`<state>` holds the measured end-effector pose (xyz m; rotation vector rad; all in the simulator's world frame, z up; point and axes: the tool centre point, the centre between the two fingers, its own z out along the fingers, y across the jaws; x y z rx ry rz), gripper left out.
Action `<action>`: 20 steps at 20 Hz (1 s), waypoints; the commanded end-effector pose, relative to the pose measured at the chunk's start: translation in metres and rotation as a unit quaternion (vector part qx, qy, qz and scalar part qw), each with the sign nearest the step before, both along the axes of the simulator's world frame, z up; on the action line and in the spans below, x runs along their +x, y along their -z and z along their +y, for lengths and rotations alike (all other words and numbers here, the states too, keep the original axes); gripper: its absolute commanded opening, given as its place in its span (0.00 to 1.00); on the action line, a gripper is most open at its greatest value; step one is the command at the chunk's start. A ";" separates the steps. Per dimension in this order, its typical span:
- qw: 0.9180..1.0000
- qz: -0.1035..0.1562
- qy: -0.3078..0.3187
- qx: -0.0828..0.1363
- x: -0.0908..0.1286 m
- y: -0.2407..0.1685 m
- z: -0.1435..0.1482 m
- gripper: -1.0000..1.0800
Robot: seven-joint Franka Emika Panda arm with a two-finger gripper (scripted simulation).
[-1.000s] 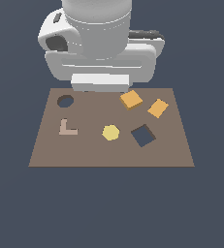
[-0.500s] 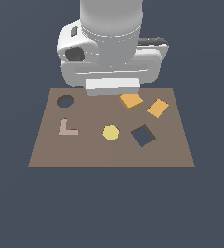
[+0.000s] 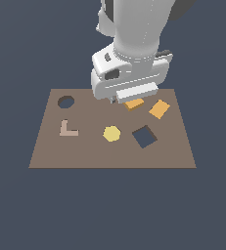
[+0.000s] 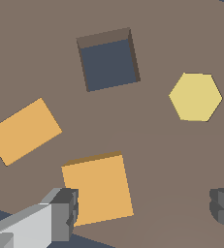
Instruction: Insert a designated object into the corresponding slot on a board.
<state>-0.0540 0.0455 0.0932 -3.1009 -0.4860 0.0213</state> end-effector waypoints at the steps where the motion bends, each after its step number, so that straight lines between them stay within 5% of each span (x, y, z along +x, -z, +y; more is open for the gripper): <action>1: 0.999 -0.003 -0.033 0.001 -0.009 0.014 0.010 0.96; 10: 0.995 -0.007 -0.098 0.001 -0.030 0.043 0.027 0.96; 20: 0.995 -0.007 -0.097 0.000 -0.029 0.043 0.026 0.96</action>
